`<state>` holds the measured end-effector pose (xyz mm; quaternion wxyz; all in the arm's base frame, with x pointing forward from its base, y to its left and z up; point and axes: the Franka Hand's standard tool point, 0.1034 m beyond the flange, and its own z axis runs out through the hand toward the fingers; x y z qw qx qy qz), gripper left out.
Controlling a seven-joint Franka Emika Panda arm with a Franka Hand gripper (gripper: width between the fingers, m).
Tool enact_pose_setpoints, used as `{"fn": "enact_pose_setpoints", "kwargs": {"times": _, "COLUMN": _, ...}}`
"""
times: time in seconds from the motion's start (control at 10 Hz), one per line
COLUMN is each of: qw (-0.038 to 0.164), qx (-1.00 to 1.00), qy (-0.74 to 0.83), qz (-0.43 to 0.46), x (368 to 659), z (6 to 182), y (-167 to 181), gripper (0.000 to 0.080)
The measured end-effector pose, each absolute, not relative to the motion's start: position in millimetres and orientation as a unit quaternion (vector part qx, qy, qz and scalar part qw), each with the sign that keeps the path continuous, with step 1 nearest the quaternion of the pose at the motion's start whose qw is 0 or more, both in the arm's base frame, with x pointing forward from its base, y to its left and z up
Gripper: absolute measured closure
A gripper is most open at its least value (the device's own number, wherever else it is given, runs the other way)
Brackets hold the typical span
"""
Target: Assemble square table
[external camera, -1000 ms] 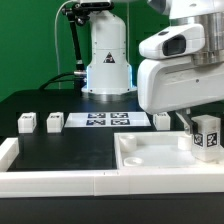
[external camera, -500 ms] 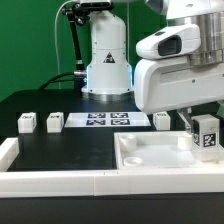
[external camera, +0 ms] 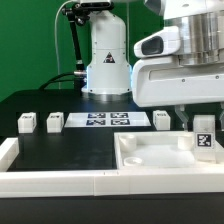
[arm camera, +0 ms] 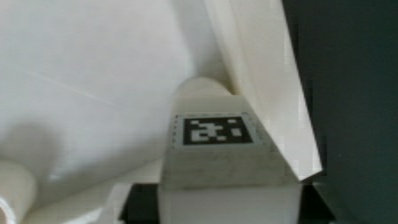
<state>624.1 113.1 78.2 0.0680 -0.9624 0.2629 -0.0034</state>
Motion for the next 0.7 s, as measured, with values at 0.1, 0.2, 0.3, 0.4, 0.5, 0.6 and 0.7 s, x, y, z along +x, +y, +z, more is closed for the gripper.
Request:
{"fn": "enact_pose_setpoints", "kwargs": {"times": 0.1, "qw": 0.067, "qx": -0.946, "qy": 0.317, "qz": 0.003, "x": 621.9, "z": 76.2, "y": 115.3, "gripper": 0.0506}}
{"fn": "enact_pose_setpoints", "kwargs": {"times": 0.2, "qw": 0.065, "qx": -0.927, "qy": 0.371, "qz": 0.006, "x": 621.2, "z": 76.0, "y": 117.6, "gripper": 0.0506}}
{"fn": "enact_pose_setpoints", "kwargs": {"times": 0.3, "qw": 0.062, "qx": -0.902, "qy": 0.426, "qz": 0.01, "x": 620.4, "z": 75.8, "y": 119.2, "gripper": 0.0506}}
{"fn": "enact_pose_setpoints", "kwargs": {"times": 0.4, "qw": 0.06, "qx": -0.873, "qy": 0.483, "qz": 0.014, "x": 620.3, "z": 75.9, "y": 120.6, "gripper": 0.0506}}
{"fn": "enact_pose_setpoints", "kwargs": {"times": 0.5, "qw": 0.06, "qx": -0.855, "qy": 0.515, "qz": 0.015, "x": 620.4, "z": 76.0, "y": 121.0, "gripper": 0.0506}}
{"fn": "enact_pose_setpoints", "kwargs": {"times": 0.6, "qw": 0.063, "qx": -0.848, "qy": 0.527, "qz": 0.019, "x": 620.6, "z": 75.9, "y": 120.4, "gripper": 0.0506}}
{"fn": "enact_pose_setpoints", "kwargs": {"times": 0.7, "qw": 0.065, "qx": -0.835, "qy": 0.546, "qz": 0.021, "x": 620.6, "z": 75.9, "y": 121.4, "gripper": 0.0506}}
